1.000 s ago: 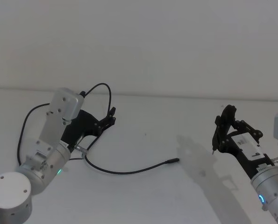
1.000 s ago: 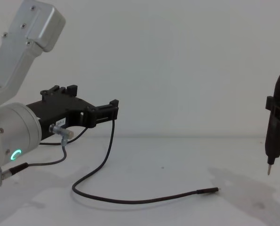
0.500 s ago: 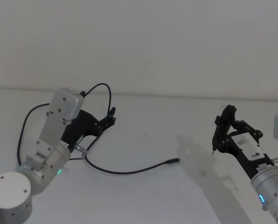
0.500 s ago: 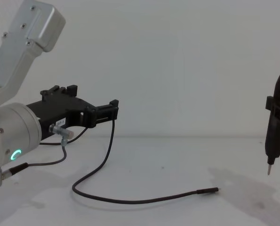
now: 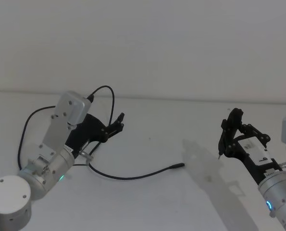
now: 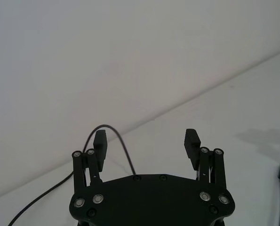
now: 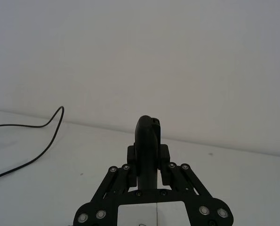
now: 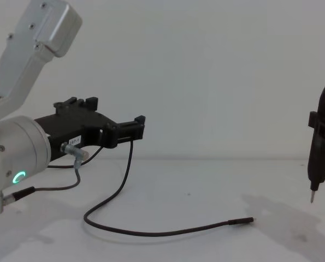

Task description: Pick up the data cable with the one hand.

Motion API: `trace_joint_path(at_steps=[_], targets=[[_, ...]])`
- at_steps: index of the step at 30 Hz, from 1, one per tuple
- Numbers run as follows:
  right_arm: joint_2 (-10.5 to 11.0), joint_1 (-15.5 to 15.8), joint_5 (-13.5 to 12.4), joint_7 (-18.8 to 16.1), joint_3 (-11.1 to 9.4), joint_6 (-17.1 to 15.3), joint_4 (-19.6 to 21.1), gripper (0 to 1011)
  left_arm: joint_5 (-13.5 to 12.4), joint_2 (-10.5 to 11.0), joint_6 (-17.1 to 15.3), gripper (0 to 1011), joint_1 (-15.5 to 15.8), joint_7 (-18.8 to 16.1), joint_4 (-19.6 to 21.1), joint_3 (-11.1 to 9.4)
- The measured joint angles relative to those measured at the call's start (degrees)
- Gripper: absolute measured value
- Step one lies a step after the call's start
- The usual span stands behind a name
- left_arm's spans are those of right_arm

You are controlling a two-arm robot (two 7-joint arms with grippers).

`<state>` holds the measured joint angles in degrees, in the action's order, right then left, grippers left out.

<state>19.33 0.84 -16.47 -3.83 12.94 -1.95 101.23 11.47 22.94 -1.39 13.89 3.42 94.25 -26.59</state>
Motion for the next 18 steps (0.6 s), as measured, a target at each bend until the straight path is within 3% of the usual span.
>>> trace_joint_path(at_steps=[10, 18], targets=[[0.00, 0.00, 0.00, 0.00, 0.00, 0.00, 0.00, 268, 1.00, 2.32, -2.01, 1001, 0.69, 5.45, 1.99, -0.90], [0.00, 0.00, 0.00, 0.00, 0.00, 0.00, 0.00, 268, 2.60, 5.18, -5.58, 1001, 2.11, 12.43, 3.96, -2.00]])
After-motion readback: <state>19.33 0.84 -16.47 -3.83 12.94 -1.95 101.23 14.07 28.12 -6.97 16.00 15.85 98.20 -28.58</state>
